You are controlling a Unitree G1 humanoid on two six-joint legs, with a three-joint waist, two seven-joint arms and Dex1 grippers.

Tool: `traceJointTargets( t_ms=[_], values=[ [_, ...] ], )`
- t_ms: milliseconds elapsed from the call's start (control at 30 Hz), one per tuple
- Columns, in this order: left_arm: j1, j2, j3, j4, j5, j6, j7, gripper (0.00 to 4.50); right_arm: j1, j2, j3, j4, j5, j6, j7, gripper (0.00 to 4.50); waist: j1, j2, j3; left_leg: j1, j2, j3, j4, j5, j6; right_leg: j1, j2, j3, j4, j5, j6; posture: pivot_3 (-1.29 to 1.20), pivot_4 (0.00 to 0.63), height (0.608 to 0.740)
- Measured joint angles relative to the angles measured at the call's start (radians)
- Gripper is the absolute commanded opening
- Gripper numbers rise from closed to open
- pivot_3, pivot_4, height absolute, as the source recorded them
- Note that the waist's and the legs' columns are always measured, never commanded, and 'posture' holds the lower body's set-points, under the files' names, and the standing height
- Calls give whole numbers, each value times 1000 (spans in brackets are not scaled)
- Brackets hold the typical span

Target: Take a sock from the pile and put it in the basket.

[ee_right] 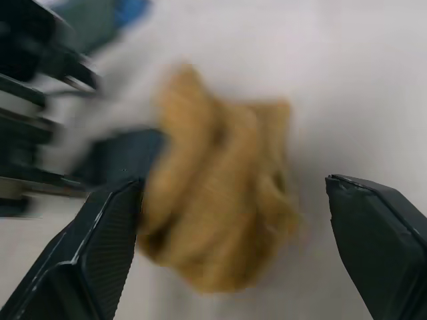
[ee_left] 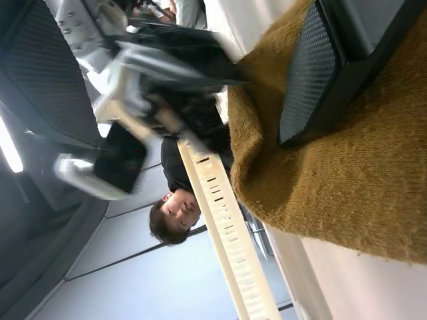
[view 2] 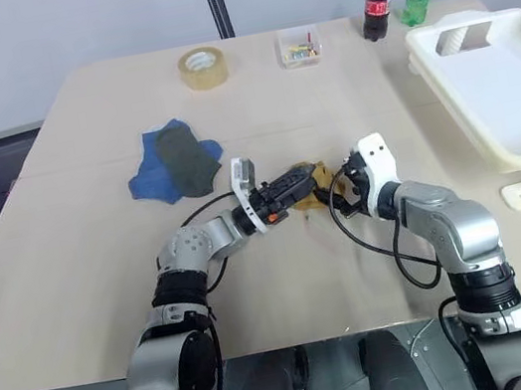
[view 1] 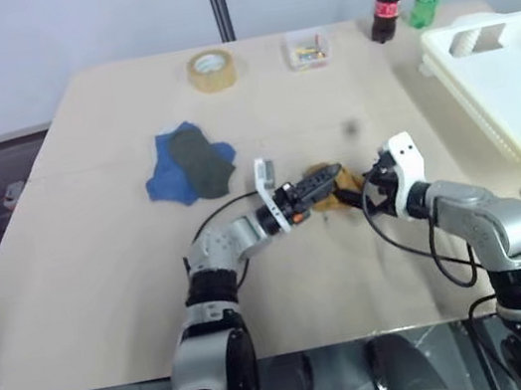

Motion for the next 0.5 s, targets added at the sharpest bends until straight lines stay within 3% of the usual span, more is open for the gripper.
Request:
traceJointTargets(
  t_ms=[433, 500],
  values=[
    [11, 6, 1, -16, -1, 3, 8, 4500, -4, 7, 14, 18, 8, 4, -3, 4480, -2, 0, 0, 1, 0, 0, 0, 0, 1, 0, 0, 0, 0, 0, 0, 0, 150, 738],
    [11, 6, 1, -16, -1, 3, 8, 4500, -4, 16, 17, 18, 16, 5, 4, 3936, -3, 0, 0, 1, 0, 0, 0, 0, 1, 0, 0, 0, 0, 0, 0, 0, 150, 738]
  ],
)
